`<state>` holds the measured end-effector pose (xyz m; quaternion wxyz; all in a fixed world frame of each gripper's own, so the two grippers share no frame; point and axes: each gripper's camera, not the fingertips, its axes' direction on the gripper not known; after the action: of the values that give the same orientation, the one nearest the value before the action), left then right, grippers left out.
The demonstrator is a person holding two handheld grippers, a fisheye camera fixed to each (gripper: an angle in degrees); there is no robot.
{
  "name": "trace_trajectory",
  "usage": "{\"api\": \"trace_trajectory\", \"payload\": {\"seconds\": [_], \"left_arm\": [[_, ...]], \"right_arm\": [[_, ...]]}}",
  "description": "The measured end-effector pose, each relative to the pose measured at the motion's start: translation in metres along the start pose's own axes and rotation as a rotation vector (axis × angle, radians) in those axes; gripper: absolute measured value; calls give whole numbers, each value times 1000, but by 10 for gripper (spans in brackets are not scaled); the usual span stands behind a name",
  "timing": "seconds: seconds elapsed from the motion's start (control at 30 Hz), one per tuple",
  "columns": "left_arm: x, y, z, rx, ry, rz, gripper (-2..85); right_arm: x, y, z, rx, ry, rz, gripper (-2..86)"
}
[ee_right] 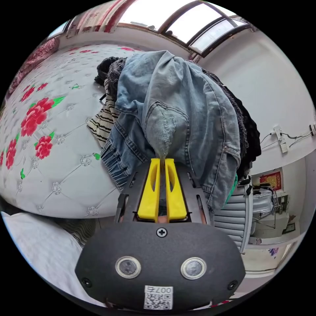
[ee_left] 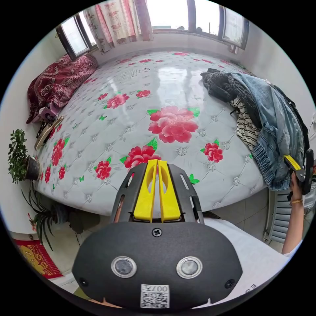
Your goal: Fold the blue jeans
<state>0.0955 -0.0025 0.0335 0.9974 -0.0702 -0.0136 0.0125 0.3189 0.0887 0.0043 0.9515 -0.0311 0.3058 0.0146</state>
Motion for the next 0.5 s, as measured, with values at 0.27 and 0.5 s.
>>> {"api": "trace_trajectory", "payload": {"seconds": [0.27,0.5], "left_arm": [[-37,8,6,-4,10,-42,-10],[-112,-13,5,38,96,-74,-9]], "right_arm": [[52,11,-80,318,-504,125,-1],[-12,-47,-149,435,-887,14,-3]]}}
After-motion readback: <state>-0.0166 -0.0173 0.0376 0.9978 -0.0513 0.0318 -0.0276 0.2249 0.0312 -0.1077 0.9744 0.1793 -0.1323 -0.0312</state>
